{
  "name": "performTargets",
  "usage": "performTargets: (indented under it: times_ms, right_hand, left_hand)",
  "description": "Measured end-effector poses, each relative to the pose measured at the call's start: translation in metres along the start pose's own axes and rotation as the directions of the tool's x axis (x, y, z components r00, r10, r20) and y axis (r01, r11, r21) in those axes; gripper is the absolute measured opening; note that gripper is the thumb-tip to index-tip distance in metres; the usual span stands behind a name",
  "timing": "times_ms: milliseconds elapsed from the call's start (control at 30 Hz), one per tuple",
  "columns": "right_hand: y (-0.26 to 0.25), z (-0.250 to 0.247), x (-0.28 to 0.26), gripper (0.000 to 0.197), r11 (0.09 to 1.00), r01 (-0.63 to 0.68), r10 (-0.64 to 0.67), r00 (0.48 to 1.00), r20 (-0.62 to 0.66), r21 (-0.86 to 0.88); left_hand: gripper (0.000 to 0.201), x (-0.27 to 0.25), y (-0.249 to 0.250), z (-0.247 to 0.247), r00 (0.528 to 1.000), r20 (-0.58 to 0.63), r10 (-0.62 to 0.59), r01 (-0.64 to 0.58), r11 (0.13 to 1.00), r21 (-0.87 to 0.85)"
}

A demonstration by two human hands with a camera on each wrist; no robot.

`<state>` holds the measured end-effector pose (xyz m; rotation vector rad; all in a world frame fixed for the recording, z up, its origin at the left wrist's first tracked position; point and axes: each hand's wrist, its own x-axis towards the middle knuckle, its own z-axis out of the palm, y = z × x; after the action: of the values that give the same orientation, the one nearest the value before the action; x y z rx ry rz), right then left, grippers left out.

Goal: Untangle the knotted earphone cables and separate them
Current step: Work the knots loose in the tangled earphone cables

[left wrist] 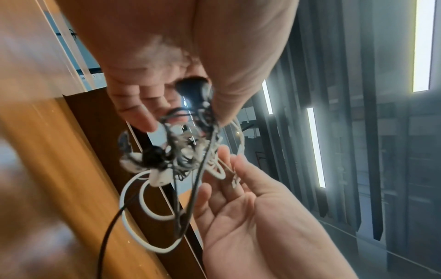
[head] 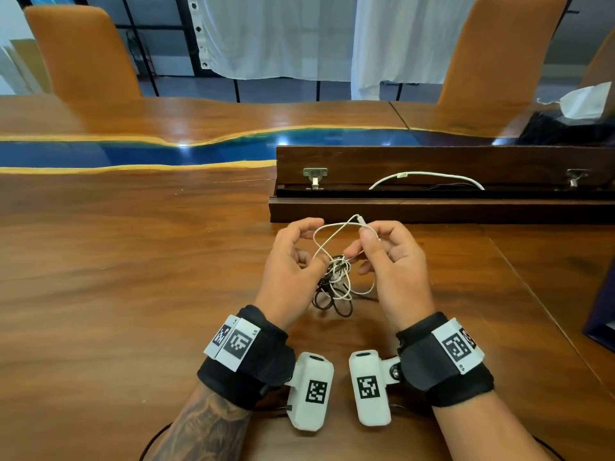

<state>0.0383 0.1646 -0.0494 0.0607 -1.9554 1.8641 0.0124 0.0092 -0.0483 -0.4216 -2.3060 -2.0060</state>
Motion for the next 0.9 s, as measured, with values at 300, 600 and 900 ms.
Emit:
performTargets:
  times_ms: [300,600,900]
  right_hand:
    - [-0.004,0.002,0.0,0.008,0.991,-0.036,0.043,0.998,-0.049,0.133]
    - [-0.001,-0.002,0.003,0.009,0.998,0.053,-0.056,0.976,-0.208,-0.019]
    - [0.008,-0.012,0.006,0.016,1.0,0.007,-0.015,0.932,-0.361,-0.022]
  left_hand:
    - [0.02,-0.003,0.0,0.0,0.995,0.083,-0.061,0.051,0.991,0.124]
    - [0.026,-0.004,0.006,-0.001,1.0,0.029,0.012,-0.013,0.998,0.054]
    - [0.022,0.009,-0.006,-0.018,0.963,-0.268,-0.037,0.014,0.996,-0.09]
